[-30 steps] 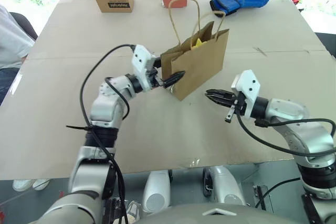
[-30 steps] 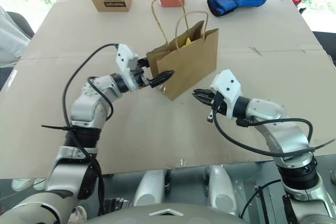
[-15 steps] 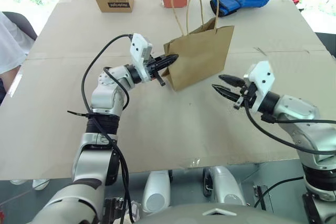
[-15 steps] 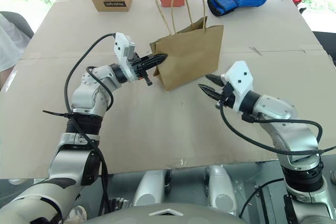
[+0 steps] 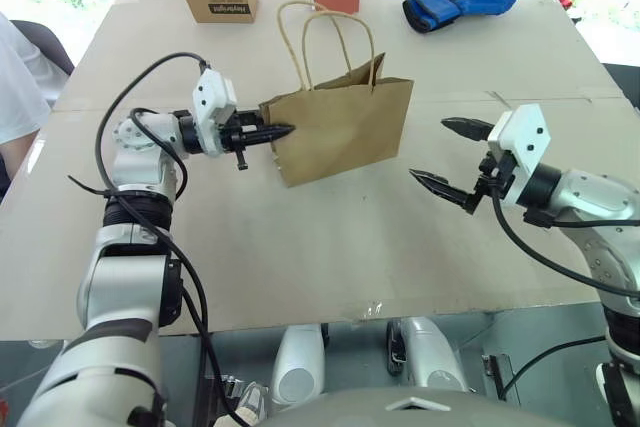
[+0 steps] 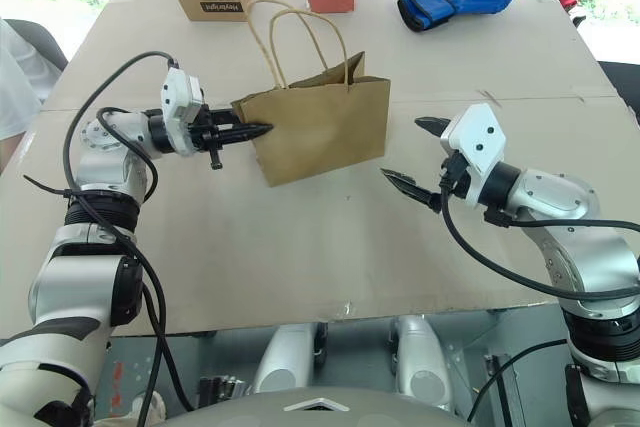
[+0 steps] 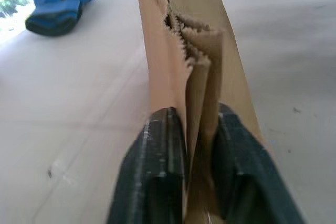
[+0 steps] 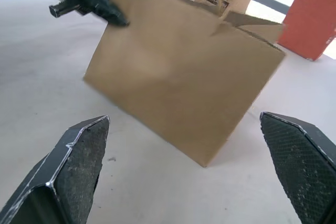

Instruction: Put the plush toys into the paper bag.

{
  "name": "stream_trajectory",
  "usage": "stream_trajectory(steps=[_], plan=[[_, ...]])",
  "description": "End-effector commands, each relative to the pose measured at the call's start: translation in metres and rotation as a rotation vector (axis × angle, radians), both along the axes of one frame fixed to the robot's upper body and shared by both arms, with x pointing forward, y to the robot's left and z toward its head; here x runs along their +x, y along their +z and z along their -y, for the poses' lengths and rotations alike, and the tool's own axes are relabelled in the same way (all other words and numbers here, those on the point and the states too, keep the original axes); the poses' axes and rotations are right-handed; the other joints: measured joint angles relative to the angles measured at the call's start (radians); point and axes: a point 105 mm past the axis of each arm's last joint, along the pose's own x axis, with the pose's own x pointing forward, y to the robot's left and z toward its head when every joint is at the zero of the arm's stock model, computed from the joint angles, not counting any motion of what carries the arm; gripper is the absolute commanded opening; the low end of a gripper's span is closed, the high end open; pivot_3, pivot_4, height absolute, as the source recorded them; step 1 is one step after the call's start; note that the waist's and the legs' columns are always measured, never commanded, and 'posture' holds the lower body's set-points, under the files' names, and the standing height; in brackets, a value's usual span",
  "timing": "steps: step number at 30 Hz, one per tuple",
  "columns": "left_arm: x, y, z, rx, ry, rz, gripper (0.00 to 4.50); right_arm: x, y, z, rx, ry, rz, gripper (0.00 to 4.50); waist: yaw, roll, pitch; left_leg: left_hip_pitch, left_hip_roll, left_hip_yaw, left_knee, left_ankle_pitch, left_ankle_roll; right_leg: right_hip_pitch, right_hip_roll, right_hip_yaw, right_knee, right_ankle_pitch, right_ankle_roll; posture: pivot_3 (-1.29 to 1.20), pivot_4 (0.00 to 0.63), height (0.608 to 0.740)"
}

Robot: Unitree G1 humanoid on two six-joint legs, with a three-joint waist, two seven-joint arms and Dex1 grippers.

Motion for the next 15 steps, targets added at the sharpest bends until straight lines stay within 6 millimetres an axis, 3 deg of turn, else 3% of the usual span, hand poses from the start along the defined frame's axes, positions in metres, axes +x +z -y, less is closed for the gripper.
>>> stream_trajectory(steps=[1,4,9,11,15], plan=[[-0.001,0.024,-0.009,-0.084,0.051,0.047,2.64,-0.003,0.013,0.005,-0.004,0.004,0.063,4.5,-0.001,0.0,0.0,0.0,0.0,0.0,0.0,0.0,0.0,0.0,0.0,0.0,0.0,0.0,0.0,0.0,0.15,0.714],[-0.015,0.034,-0.027,-0.195,0.127,-0.048,3.88,-0.007,0.012,0.011,-0.023,-0.011,0.062,4.5,-0.007,0.0,0.0,0.0,0.0,0.0,0.0,0.0,0.0,0.0,0.0,0.0,0.0,0.002,0.002,0.0,0.15,0.714],[-0.074,0.009,-0.058,-0.162,0.236,-0.201,3.88,-0.018,0.013,0.041,-0.032,-0.079,0.022,4.5,-0.029,0.0,0.0,0.003,0.001,0.001,-0.004,0.0,0.0,0.0,0.0,0.002,0.0,0.001,0.002,0.0,0.15,0.714],[-0.098,0.002,-0.059,-0.169,0.285,-0.233,3.88,-0.024,0.012,0.06,-0.045,-0.122,-0.005,4.5,-0.026,0.0,0.0,0.003,0.001,0.002,-0.006,0.0,0.0,0.0,-0.001,0.002,-0.001,0.001,0.002,0.0,0.15,0.714],[-0.122,-0.013,-0.057,-0.187,0.384,-0.269,3.88,-0.03,0.003,0.089,-0.086,-0.182,-0.049,4.5,-0.002,0.0,0.0,0.004,0.001,0.001,-0.005,0.0,0.0,0.001,-0.003,0.0,-0.002,-0.003,0.002,0.0,0.15,0.714]])
